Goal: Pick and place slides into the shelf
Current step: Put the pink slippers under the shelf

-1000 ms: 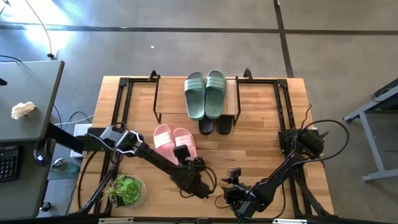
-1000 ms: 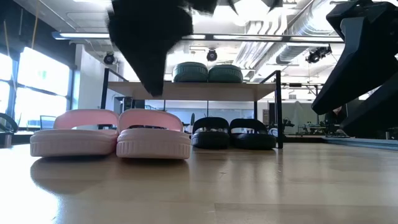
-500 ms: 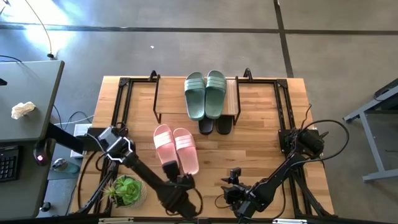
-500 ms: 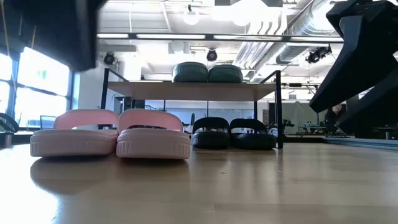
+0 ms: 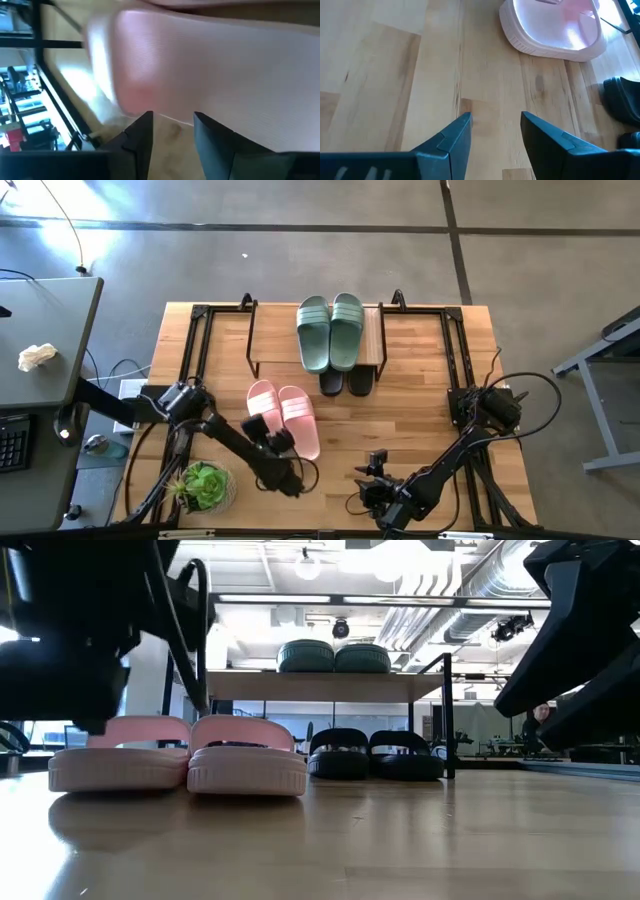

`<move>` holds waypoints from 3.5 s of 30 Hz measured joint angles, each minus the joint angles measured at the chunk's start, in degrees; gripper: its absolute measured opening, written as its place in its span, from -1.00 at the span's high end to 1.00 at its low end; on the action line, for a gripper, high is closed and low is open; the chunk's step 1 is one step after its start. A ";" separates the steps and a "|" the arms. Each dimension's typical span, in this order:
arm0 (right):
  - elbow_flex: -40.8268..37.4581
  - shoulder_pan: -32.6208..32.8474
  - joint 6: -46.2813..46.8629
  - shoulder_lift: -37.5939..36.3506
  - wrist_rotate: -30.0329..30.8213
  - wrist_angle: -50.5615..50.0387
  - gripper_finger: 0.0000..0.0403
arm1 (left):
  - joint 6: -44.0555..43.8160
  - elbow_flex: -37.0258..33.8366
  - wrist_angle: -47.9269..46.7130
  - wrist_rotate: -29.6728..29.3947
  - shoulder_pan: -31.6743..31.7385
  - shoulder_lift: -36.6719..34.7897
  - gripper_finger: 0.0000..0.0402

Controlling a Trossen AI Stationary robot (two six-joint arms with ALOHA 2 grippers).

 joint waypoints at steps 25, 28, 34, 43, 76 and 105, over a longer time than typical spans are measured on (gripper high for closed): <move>-0.01 -0.48 -0.30 0.00 0.97 1.39 0.19 | -5.45 -16.05 7.90 -8.42 5.48 -5.79 0.02; -0.01 -0.48 -0.29 0.00 0.97 1.41 0.19 | -2.95 -17.16 9.96 -8.24 6.52 -6.02 0.04; -0.02 -0.48 -0.28 0.00 0.95 1.42 0.19 | -2.76 -17.30 10.31 -10.78 6.75 -5.95 0.23; -0.02 -0.48 -0.27 0.00 0.95 1.42 0.19 | 0.67 -17.41 12.44 -12.90 5.62 -5.86 0.87; -0.02 -0.48 -0.02 0.00 3.45 1.41 0.19 | 12.68 -17.30 12.50 -26.68 5.84 -5.60 0.97; -0.07 -1.11 0.02 0.00 2.96 3.07 0.19 | 4.84 -10.38 2.70 -18.68 4.23 -11.57 0.13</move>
